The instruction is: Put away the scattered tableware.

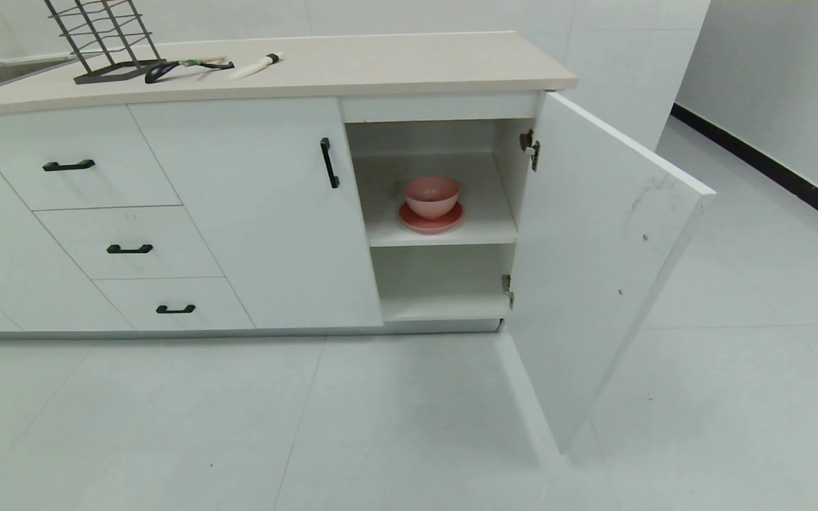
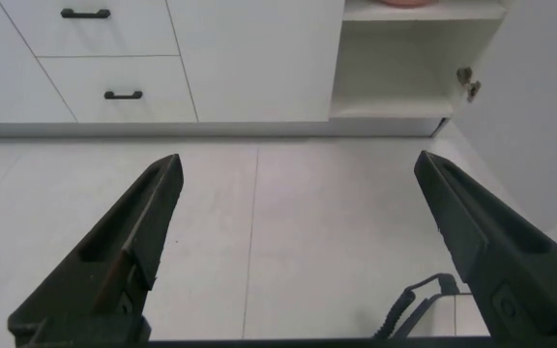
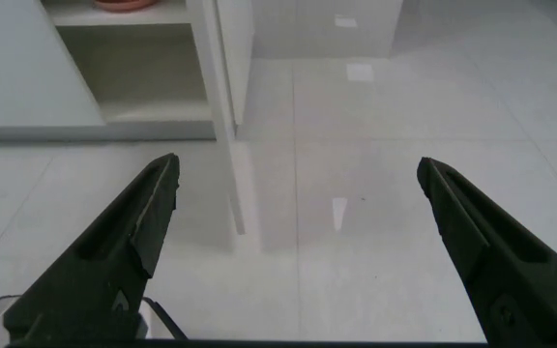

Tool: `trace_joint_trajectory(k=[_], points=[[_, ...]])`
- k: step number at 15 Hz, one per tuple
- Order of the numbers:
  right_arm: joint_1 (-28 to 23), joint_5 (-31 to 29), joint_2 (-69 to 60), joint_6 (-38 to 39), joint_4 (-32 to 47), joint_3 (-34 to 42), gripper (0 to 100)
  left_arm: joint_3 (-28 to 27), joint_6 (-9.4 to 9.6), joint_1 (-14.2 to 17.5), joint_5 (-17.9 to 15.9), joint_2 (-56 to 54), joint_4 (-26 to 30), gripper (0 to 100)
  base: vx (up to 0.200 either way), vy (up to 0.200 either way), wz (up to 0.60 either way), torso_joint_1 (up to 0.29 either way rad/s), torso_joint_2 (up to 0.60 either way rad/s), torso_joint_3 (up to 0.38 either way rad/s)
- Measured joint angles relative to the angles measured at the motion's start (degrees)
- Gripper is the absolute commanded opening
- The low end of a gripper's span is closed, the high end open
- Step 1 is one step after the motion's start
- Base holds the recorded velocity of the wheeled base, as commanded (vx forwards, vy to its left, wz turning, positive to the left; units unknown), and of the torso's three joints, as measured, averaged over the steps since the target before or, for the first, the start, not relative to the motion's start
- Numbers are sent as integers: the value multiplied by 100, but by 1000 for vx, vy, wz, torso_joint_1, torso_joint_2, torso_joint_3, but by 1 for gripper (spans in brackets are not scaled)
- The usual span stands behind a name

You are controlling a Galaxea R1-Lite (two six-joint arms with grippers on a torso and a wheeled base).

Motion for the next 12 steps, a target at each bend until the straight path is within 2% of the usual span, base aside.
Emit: trace_joint_trajectory(k=[6, 8, 9, 12], points=[[-10, 2, 4, -16, -207, 0, 100, 0, -137, -2, 88, 0, -5, 100, 0, 0, 0, 0, 0, 0], [0, 216, 101, -44, -851, -90, 100, 0, -183, -2, 134, 0, -2, 100, 0, 0, 0, 0, 0, 0], [24, 377, 300, -77, -1037, -308, 100, 0, -183, 2, 141, 0, -10, 100, 200, 0, 0, -2, 2, 2], [230, 713, 1469, -325, -1787, -873, 100, 0, -185, -2, 156, 0, -12, 100, 0, 0, 0, 0, 0, 0]])
